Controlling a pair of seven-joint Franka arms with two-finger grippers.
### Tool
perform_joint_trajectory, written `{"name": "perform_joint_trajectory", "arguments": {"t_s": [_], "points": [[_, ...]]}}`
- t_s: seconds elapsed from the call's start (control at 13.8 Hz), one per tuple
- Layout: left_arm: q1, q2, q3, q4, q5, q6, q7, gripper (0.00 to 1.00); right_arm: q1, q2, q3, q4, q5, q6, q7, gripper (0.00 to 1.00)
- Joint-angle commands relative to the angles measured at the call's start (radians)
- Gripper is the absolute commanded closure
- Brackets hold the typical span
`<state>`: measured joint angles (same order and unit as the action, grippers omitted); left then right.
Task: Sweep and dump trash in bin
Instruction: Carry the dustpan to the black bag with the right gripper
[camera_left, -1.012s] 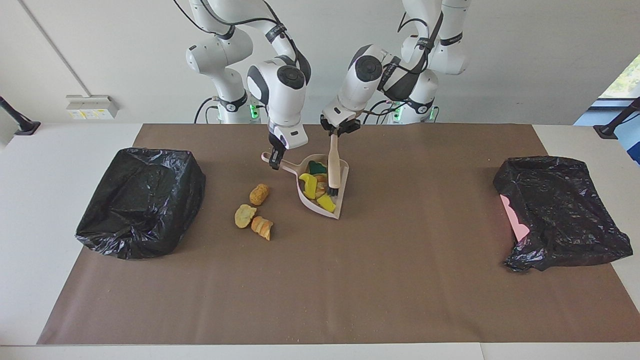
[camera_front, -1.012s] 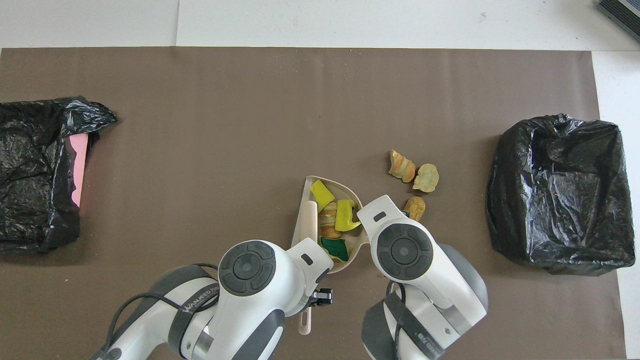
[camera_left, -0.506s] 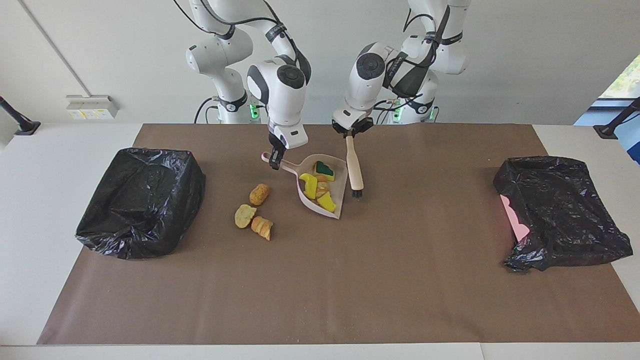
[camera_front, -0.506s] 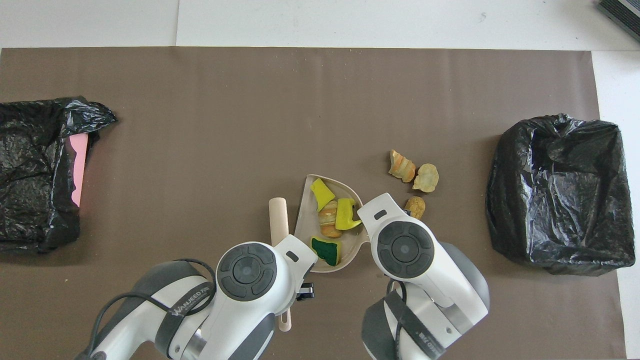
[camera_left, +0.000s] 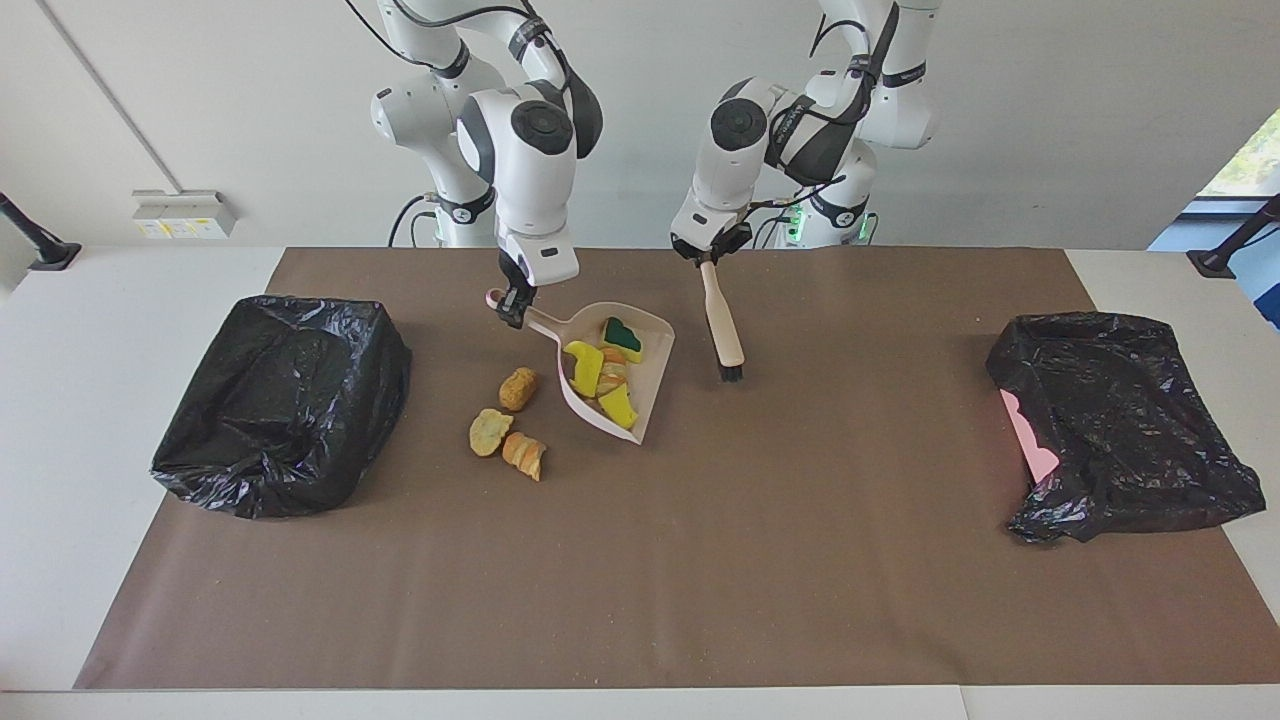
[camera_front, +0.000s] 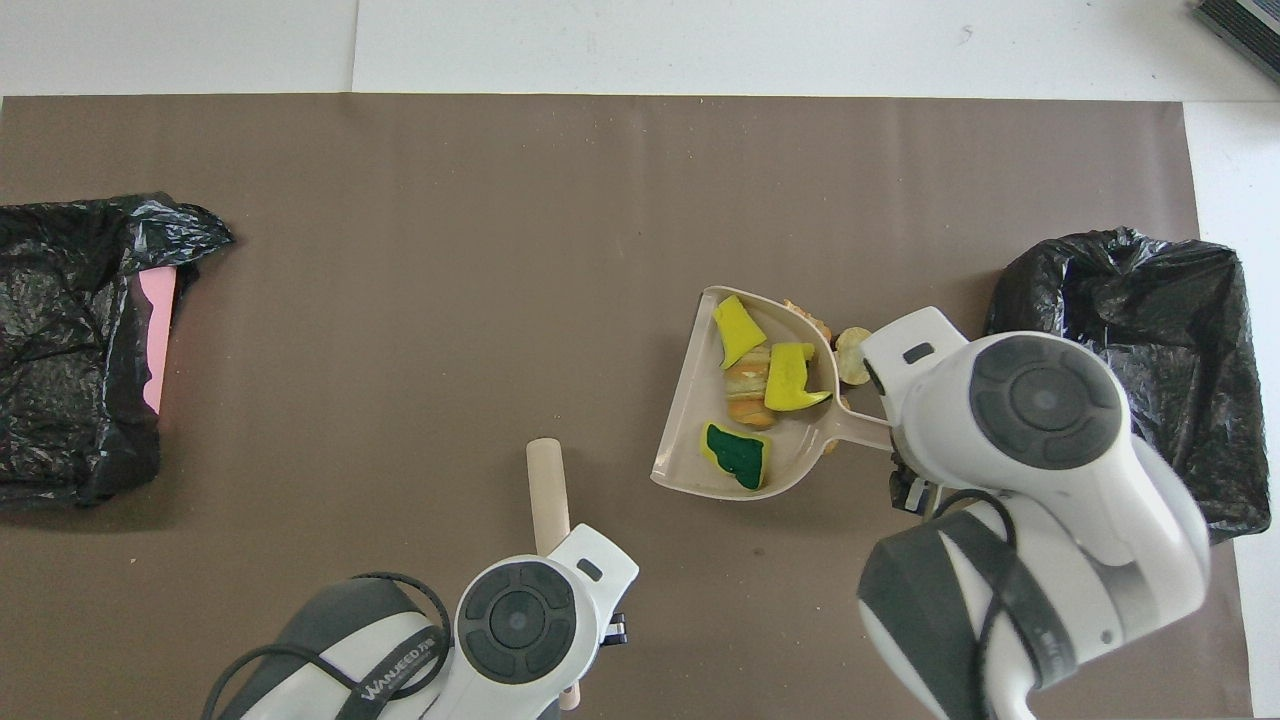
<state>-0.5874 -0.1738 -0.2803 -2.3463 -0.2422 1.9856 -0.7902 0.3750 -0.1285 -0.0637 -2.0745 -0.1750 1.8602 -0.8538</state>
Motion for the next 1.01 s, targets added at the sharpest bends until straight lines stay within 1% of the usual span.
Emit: {"name": "perform_joint_trajectory", "arguments": {"t_s": [0.0, 0.14, 0.22, 0.29, 0.43, 0.58, 0.65, 0.79, 0.94], "points": [[-0.109, -0.033, 0.006, -0.056, -0.011, 0.073, -0.097, 1.00, -0.186, -0.023, 0.005, 0.100, 0.066, -0.088, -0.193, 1.00], [-0.214, -0.035, 0.006, -0.118, -0.055, 0.183, -0.159, 1.00, -0.313, -0.023, 0.005, 0.145, 0.068, -0.116, -0.299, 1.00], [-0.250, -0.045, 0.006, -0.148, -0.084, 0.235, -0.187, 1.00, -0.377, -0.023, 0.005, 0.160, 0.068, -0.130, -0.353, 1.00], [-0.279, -0.059, 0.006, -0.160, -0.098, 0.248, -0.194, 1.00, -0.446, -0.022, 0.004, 0.172, 0.069, -0.137, -0.405, 1.00], [-0.343, -0.064, 0.006, -0.179, -0.132, 0.254, -0.210, 1.00, -0.575, -0.020, 0.001, 0.178, 0.078, -0.122, -0.482, 1.00], [-0.373, -0.067, 0.006, -0.191, -0.150, 0.265, -0.218, 1.00, -0.643, -0.019, -0.008, 0.186, 0.049, -0.115, -0.516, 1.00], [-0.387, -0.072, 0.006, -0.192, -0.151, 0.265, -0.228, 1.00, -0.666, -0.019, -0.008, 0.189, 0.013, -0.110, -0.536, 1.00], [-0.390, -0.070, 0.007, -0.191, -0.151, 0.263, -0.231, 1.00, -0.692, -0.008, -0.013, 0.192, -0.069, -0.058, -0.600, 1.00], [-0.388, -0.069, 0.007, -0.191, -0.151, 0.262, -0.231, 1.00, -0.729, 0.024, -0.030, 0.188, -0.081, -0.001, -0.675, 1.00]]}}
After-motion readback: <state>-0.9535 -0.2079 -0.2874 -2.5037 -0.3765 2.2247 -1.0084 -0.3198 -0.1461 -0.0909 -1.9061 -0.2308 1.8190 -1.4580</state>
